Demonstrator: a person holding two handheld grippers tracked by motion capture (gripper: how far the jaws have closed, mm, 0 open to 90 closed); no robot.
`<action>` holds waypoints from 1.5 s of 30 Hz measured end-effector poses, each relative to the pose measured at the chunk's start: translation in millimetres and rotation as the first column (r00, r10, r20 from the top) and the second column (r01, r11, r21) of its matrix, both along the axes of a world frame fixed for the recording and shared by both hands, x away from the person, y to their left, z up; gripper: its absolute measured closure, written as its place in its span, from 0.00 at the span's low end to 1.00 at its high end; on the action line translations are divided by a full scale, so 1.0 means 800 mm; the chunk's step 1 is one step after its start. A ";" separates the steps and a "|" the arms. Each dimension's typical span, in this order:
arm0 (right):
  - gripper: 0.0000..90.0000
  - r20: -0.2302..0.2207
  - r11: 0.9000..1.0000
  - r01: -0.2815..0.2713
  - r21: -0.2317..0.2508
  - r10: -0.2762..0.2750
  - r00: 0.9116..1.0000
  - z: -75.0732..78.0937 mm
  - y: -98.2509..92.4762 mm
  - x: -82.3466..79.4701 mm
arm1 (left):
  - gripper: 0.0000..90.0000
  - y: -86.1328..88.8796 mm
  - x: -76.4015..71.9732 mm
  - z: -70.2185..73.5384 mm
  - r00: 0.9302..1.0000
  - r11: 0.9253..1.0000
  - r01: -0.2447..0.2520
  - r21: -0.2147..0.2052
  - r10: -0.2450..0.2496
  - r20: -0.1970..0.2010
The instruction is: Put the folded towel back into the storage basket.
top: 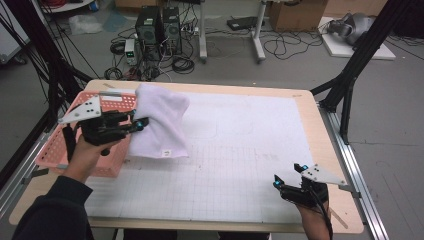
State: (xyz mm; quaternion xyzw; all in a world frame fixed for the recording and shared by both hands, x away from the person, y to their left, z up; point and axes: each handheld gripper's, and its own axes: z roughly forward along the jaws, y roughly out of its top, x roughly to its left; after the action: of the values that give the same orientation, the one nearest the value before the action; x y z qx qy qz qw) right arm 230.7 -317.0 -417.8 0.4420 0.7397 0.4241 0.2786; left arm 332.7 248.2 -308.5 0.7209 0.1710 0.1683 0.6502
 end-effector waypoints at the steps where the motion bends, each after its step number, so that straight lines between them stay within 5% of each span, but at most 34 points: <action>1: 0.21 -0.004 1.000 0.003 0.002 -0.003 1.000 0.000 0.001 0.000 | 0.83 0.008 0.000 0.002 1.000 1.000 -0.004 -0.003 0.004 0.002; 11: 0.21 0.005 1.000 -0.006 -0.009 0.006 1.000 0.000 0.006 0.003 | 0.83 0.077 0.001 0.020 1.000 0.999 -0.021 -0.040 0.022 0.014; 25: 0.21 0.009 1.000 -0.005 -0.022 0.005 1.000 0.002 0.013 0.004 | 0.83 0.157 -0.004 0.046 0.996 0.996 -0.083 -0.013 0.083 0.025; 32: 0.21 0.007 1.000 -0.006 -0.028 0.007 1.000 0.001 0.016 0.005 | 0.83 0.186 -0.006 0.040 0.994 0.994 -0.106 -0.006 0.106 0.011; 38: 0.21 -0.004 0.999 -0.010 -0.038 0.009 1.000 0.000 0.021 0.005 | 0.83 0.215 -0.002 0.024 0.985 0.985 -0.170 0.042 0.171 -0.035; 45: 0.21 -0.003 0.999 -0.021 -0.048 0.021 1.000 -0.001 0.026 0.007 | 0.83 0.220 0.008 0.012 0.982 0.981 -0.162 0.103 0.170 -0.077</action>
State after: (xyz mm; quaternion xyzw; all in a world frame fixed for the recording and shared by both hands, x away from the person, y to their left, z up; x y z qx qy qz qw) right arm 236.1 -296.2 -418.4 0.4278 0.7546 0.4087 0.2837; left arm 339.3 424.5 -299.2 0.7413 0.2500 0.1989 0.5903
